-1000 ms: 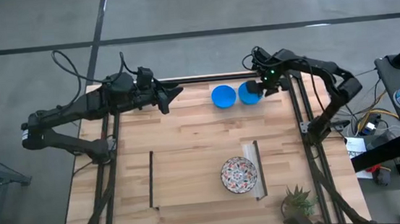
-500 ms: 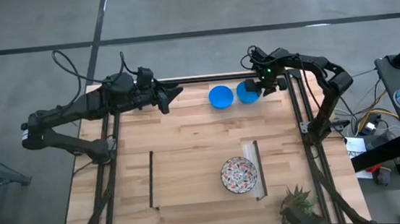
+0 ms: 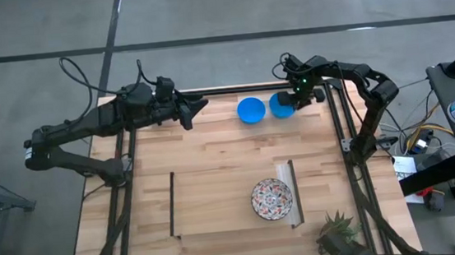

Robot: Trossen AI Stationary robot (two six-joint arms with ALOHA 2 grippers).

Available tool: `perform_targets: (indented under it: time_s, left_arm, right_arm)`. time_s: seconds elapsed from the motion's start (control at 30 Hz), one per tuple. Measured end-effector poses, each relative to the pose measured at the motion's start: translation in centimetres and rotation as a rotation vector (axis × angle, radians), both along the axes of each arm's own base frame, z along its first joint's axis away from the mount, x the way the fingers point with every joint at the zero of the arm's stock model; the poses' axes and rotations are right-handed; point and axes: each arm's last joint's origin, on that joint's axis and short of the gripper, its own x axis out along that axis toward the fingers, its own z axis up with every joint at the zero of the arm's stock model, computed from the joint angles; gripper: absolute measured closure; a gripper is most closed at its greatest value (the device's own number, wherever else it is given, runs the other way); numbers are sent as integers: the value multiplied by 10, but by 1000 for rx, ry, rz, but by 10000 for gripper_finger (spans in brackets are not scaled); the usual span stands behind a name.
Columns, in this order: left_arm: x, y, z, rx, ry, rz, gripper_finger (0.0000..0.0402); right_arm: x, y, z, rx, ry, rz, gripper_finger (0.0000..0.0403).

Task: Pick & Place Mini bowls
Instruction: Put the right blue bowl on the shelf

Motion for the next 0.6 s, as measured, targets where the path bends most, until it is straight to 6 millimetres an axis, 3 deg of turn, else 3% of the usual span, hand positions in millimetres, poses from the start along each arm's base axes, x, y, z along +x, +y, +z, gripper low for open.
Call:
perform_targets:
  time_s: [0.13, 0.3, 0.6]
  left_arm:
    - [0, 0, 0, 1, 1, 0, 218]
    - [0, 0, 0, 0, 1, 0, 218]
    - [0, 0, -3, -10, 24, -5, 218]
  right_arm:
    - [0, 0, 0, -5, -4, 34, 386]
    - [-1, 2, 7, -29, -19, 57, 393]
    - [-12, 17, 50, -139, -56, 81, 394]
